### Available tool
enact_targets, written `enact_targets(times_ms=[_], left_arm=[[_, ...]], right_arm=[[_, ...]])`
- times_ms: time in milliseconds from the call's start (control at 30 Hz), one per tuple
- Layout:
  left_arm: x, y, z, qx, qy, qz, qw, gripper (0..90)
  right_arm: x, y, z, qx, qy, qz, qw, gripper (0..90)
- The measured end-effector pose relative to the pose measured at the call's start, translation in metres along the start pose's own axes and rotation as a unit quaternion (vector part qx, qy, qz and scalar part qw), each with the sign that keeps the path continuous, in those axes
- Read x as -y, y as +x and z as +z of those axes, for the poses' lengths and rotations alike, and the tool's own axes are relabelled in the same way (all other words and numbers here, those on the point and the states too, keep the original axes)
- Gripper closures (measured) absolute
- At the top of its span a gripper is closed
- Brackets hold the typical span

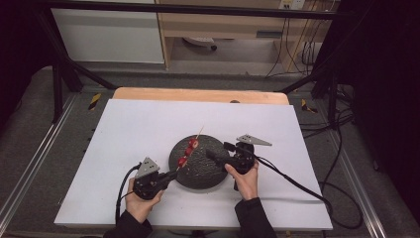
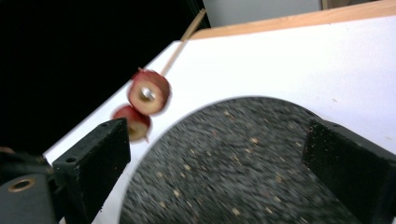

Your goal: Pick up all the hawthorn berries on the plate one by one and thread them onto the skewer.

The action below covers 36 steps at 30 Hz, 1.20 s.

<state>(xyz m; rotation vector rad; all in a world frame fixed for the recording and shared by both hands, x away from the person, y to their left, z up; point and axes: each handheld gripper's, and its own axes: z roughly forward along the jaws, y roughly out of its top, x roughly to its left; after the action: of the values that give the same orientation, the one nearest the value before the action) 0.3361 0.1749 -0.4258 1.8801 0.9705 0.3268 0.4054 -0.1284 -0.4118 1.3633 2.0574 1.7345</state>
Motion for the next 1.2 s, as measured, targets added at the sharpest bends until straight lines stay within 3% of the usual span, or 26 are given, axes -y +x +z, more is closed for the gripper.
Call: enact_targets(times_ms=[300, 533, 600, 700, 933, 1200], left_arm=[[-0.001, 0.007, -0.004, 0.004, 0.017, 0.004, 0.9998, 88.7], [-0.005, 0.009, -0.005, 0.008, 0.033, 0.009, 0.9994, 88.6], [-0.007, 0.010, -0.005, 0.009, 0.034, 0.007, 0.9993, 88.7], [-0.011, 0.011, -0.006, 0.009, 0.038, 0.008, 0.9992, 88.7], [-0.025, 0.014, -0.004, -0.001, 0.060, 0.018, 0.9980, 88.7], [-0.035, 0.015, 0.010, -0.004, 0.094, 0.031, 0.9951, 88.7]], right_arm=[[0.002, -0.017, -0.018, 0.023, 0.072, -0.057, 0.9955, 2.2], [0.007, -0.032, -0.035, 0.047, 0.111, -0.083, 0.9892, 1.6], [0.009, -0.036, -0.042, 0.044, 0.116, -0.092, 0.9880, 1.3], [0.014, -0.043, -0.050, 0.046, 0.118, -0.089, 0.9880, 2.2], [0.026, -0.056, -0.064, 0.055, 0.138, -0.098, 0.9840, 2.2], [0.036, -0.062, -0.075, 0.066, 0.158, -0.110, 0.9791, 2.3]])
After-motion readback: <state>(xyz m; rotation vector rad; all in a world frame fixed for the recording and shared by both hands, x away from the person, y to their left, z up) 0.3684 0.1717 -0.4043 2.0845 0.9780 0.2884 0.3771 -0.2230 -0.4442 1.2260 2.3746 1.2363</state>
